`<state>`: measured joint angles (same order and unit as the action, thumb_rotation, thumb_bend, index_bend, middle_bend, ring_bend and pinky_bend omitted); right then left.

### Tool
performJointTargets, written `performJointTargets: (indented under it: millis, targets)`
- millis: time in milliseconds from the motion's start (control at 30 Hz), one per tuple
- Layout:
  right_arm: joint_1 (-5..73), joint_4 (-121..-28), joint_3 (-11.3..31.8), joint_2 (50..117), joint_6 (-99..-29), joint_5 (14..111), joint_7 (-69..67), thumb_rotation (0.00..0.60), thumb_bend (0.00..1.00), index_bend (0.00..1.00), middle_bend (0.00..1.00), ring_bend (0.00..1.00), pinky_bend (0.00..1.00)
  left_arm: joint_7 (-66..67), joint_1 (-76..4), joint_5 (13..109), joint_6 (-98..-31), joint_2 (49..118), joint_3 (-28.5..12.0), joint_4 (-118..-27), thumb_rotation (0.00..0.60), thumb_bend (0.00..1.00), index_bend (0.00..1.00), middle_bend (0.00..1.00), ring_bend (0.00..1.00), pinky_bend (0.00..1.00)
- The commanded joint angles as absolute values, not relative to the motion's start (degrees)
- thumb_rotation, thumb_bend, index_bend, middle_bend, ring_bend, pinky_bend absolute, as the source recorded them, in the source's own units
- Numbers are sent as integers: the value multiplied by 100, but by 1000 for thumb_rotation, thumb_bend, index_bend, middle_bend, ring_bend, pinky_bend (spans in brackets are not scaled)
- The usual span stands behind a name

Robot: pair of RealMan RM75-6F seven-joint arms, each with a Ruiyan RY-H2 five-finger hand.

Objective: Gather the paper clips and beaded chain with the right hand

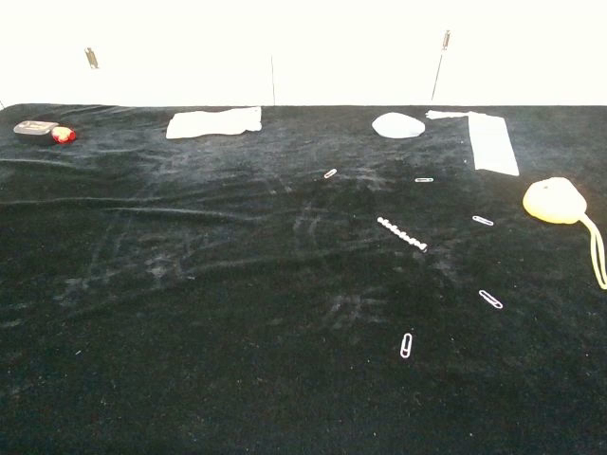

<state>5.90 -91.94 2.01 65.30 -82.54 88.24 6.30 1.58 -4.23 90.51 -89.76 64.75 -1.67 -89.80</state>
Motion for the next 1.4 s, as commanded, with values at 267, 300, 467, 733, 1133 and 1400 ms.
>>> performJointTargets:
  millis: [267, 300, 467, 733, 1133, 1400]
  targets:
    - [624, -9191, 187, 6526, -8173, 8797, 665, 600, 369, 0, 0, 0, 0, 371, -436, 9105, -8915, 6549, -113, -9019, 600, 262, 0, 16, 29, 0]
    - [630, -9189, 177, 6537, -8164, 8813, 685, 600, 369, 0, 0, 0, 0, 361, -439, 9115, -8920, 6544, -114, -9020, 600, 262, 0, 16, 29, 0]
    - [785, -9188, 56, 6560, -7942, 9069, 501, 600, 369, 0, 0, 0, 0, 204, -432, 9041, -8906, 6479, -140, -9034, 600, 261, 0, 16, 30, 0]
    - [1537, -10430, -15, 6055, -6574, 9028, 1223, 600, 368, 51, 0, 0, 0, -240, -408, 9211, -9025, 6338, -96, -8921, 600, 263, 0, 16, 35, 0]
    - [2900, -11986, 579, 6363, -5598, 6107, 4344, 600, 336, 165, 0, 0, 0, -900, -243, 9359, -9478, 6249, -100, -8780, 600, 276, 0, 20, 40, 0]
    - [3764, -11851, 686, 7173, -5844, 4384, 5355, 600, 336, 218, 0, 0, 0, -1198, -192, 9484, -9699, 6182, -114, -8725, 600, 276, 0, 20, 35, 0]
